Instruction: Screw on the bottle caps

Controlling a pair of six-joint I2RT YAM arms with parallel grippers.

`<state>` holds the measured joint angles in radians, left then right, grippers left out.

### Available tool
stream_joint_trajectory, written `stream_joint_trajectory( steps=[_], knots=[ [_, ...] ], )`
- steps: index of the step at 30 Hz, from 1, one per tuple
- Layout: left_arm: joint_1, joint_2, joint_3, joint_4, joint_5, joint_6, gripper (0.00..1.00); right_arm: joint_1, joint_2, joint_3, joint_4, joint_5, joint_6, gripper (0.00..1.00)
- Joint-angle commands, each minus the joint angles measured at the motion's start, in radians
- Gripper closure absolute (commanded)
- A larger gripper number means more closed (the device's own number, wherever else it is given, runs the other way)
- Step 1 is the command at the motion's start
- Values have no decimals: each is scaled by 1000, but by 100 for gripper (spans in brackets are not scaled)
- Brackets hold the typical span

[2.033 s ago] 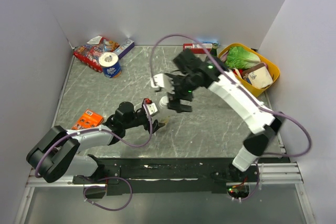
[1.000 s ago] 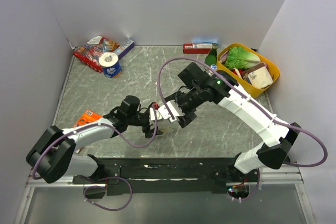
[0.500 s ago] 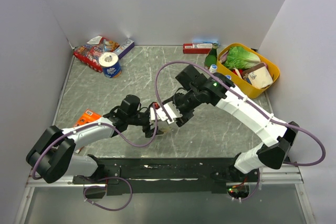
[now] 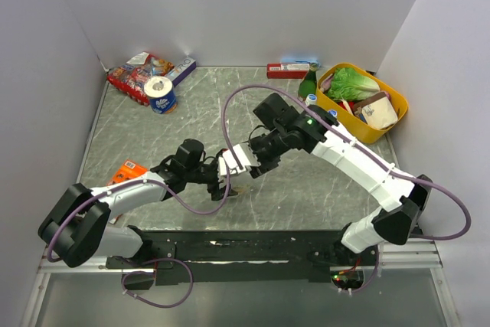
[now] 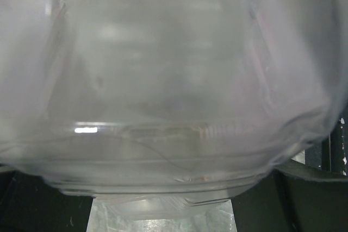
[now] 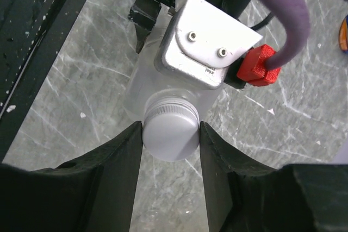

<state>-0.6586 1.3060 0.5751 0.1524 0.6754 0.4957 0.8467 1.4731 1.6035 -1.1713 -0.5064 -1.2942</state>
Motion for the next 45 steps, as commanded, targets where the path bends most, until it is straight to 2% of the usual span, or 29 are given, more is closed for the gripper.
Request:
stream_joint_trajectory(
  steps=[1, 6, 16, 19, 24, 27, 28, 31, 33, 34, 35, 37, 41, 45],
  knots=[
    [2, -40, -1, 160, 6, -43, 99, -6, 26, 21, 27, -9, 122, 55],
    [-1, -47, -14, 229, -52, -129, 99, -24, 46, 22, 59, 17, 278, 57],
    [-10, -24, 12, 295, -282, -239, 99, -26, 176, 142, 38, 104, 668, 63],
    [-10, -13, 14, 299, -312, -266, 99, -26, 194, 157, 30, 101, 740, 63],
    [-12, -7, 2, 309, -343, -263, 99, -28, 207, 174, 15, 108, 748, 62],
    [-10, -4, -4, 293, -324, -252, 99, -28, 208, 200, 12, 134, 731, 46],
    [-10, -2, -4, 285, -318, -249, 99, -28, 210, 238, -5, 155, 716, 36],
    [-12, 10, -3, 256, -289, -240, 99, -44, 213, 336, -30, 181, 710, 20],
    [-12, 16, -3, 242, -277, -226, 99, -69, 220, 396, -111, 180, 696, 16],
    [-12, 21, -1, 230, -266, -224, 99, -77, 219, 432, -141, 178, 679, 4],
    [-10, 24, 0, 225, -260, -218, 99, -84, 214, 440, -189, 186, 668, 1],
    [-12, 21, 6, 211, -243, -210, 99, -112, 182, 415, -220, 195, 636, 1],
    [-10, 3, 14, 179, -177, -175, 99, -175, 64, 291, -162, 149, 495, 1],
    [-10, -36, 22, 147, -80, -128, 99, -175, -83, 121, -9, 19, 231, 1]
  ],
)
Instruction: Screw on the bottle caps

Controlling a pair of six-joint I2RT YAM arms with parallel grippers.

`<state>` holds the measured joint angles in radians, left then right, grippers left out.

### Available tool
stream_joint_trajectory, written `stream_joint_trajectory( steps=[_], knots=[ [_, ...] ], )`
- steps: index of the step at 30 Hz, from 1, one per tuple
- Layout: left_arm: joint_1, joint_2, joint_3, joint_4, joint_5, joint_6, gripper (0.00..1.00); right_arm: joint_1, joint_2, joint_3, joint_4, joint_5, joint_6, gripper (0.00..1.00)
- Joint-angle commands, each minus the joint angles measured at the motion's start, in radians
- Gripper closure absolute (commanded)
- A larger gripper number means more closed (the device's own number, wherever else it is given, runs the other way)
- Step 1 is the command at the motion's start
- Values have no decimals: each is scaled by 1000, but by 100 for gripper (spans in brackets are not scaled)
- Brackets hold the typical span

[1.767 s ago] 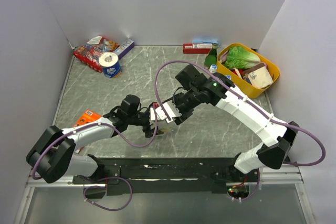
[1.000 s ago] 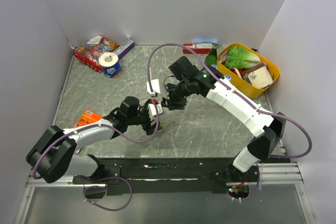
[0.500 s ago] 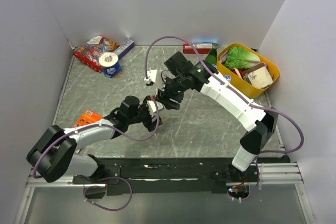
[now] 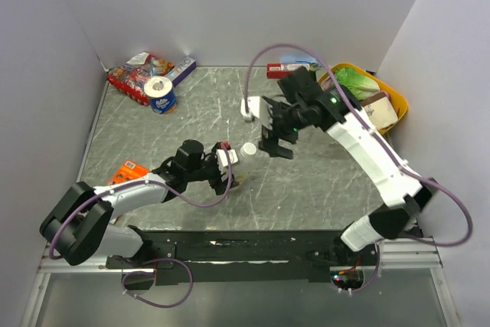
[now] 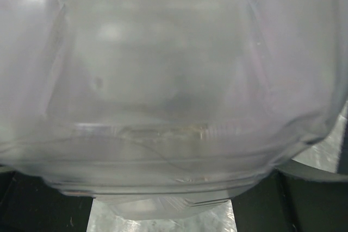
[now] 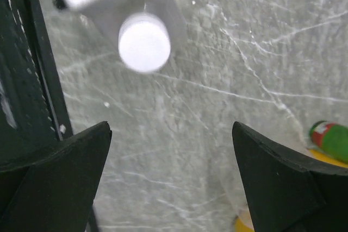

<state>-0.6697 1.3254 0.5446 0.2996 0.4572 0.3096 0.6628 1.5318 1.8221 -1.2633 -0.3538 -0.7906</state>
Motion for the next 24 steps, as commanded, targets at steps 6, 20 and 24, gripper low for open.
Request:
stream_joint_trajectory(
  steps=[6, 20, 24],
  knots=[
    [-1, -41, 115, -140, 218, 137, 99, 84, -153, -149, 87, -217, -527, 7],
    [-1, -77, 123, -159, 219, 158, 99, 155, -107, -138, -34, -249, -739, 21],
    [1, -81, 123, -157, 216, 163, 99, 156, -79, -109, -48, -251, -730, 24]
  ],
)
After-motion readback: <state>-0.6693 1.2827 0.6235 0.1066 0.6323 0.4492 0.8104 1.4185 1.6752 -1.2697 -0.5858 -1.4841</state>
